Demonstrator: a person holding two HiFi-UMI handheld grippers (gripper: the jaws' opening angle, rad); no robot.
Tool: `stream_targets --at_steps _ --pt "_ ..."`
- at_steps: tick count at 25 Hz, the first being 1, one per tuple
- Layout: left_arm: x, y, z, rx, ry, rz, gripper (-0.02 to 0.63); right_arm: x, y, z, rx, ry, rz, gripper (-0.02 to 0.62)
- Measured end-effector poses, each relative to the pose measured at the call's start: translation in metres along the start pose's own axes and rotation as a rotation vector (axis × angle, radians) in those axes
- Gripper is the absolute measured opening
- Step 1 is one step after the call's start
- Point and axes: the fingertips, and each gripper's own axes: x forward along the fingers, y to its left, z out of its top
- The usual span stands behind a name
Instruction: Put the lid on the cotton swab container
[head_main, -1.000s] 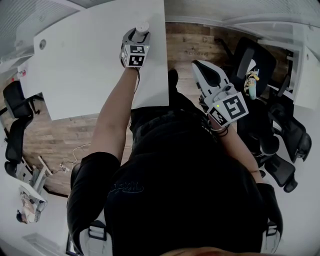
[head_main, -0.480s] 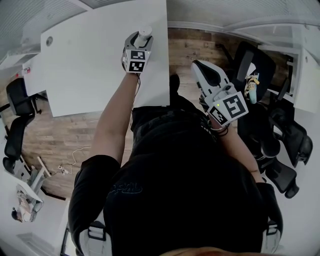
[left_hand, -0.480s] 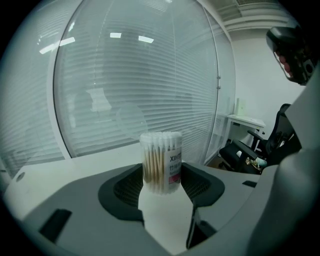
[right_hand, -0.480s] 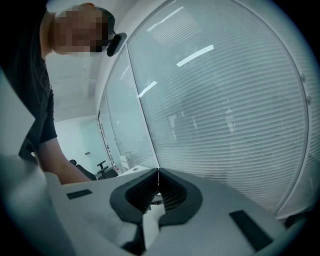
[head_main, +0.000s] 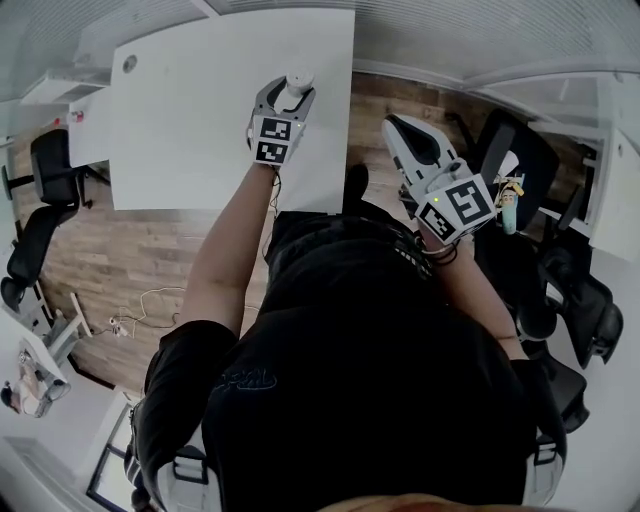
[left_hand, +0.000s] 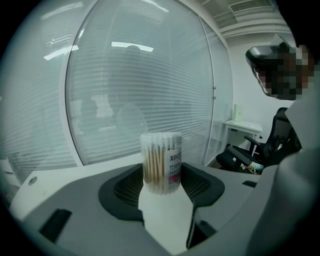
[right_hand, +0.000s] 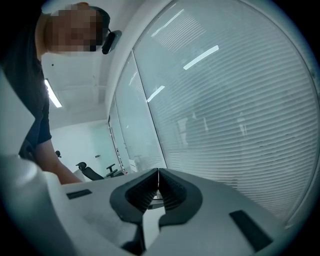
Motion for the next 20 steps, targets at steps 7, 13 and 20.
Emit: stream_targets --at_steps 7,13,20 --pt "-0.027 -0.009 0.012 -0.048 -0.031 0.011 0.247 0.001 -0.001 0.016 -0.029 -0.016 0.049 0.023" --pt "-0.049 -0.033 0.041 -0.028 -0.074 0.012 0.247 -0.002 0.0 0.03 -0.062 -0.027 0.104 0.023" --pt "-0.074 -0.067 0.068 -0.001 -0.111 0.005 0.247 -0.001 0.008 0.039 -0.098 -0.027 0.155 0.023"
